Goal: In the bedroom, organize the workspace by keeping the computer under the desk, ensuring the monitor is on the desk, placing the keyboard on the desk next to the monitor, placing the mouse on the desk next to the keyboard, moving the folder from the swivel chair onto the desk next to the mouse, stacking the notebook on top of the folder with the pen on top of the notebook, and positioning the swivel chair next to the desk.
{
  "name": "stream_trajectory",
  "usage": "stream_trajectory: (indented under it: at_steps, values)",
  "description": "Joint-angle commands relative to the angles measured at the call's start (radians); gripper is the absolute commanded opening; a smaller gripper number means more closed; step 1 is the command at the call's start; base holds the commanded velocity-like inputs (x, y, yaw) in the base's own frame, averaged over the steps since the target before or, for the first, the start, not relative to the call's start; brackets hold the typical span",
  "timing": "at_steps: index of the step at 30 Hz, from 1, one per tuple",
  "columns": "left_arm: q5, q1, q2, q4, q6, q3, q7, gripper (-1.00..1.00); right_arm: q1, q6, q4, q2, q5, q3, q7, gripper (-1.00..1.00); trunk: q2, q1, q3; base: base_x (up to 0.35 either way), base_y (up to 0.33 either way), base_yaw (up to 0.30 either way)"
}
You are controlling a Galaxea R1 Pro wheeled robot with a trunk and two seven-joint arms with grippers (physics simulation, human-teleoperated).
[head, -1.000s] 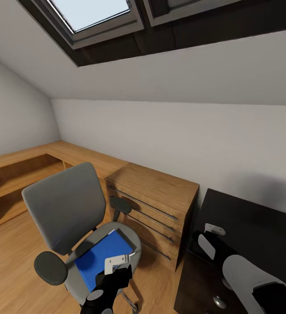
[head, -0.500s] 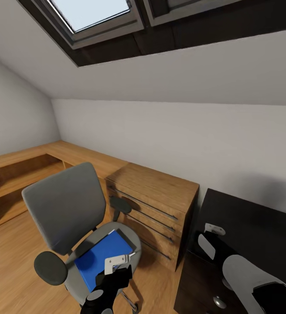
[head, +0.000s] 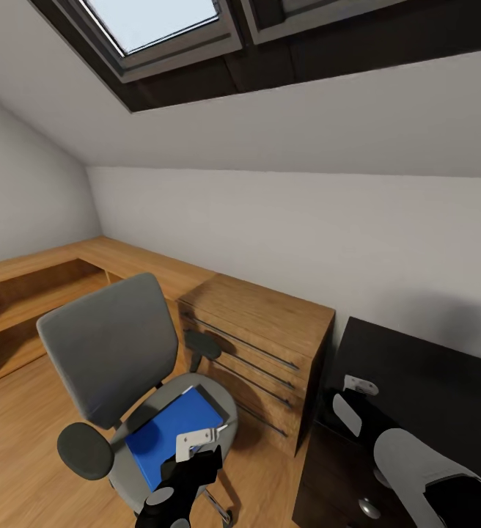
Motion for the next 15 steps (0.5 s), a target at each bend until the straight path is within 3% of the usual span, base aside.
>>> stream_trajectory:
  at_steps: [1, 7, 15]
  values:
    - [0.006, -0.001, 0.000, -0.001, 0.003, -0.002, 0.008, 1.00, 0.000, 0.004, -0.002, -0.001, -0.014, 0.008, -0.007, -1.00, -0.001, 0.000, -0.001, 0.000, 0.000, 0.000]
    - [0.007, -0.001, 0.000, -0.001, 0.003, -0.002, 0.008, 1.00, 0.000, 0.002, -0.005, -0.001, -0.013, 0.008, -0.007, -1.00, -0.001, 0.000, -0.001, 0.000, 0.000, 0.000]
    - [0.007, -0.001, -0.001, -0.001, 0.003, -0.002, 0.009, 1.00, 0.000, -0.037, -0.053, -0.002, -0.011, 0.008, -0.011, -1.00, 0.055, -0.031, 0.024, 0.000, 0.000, 0.000]
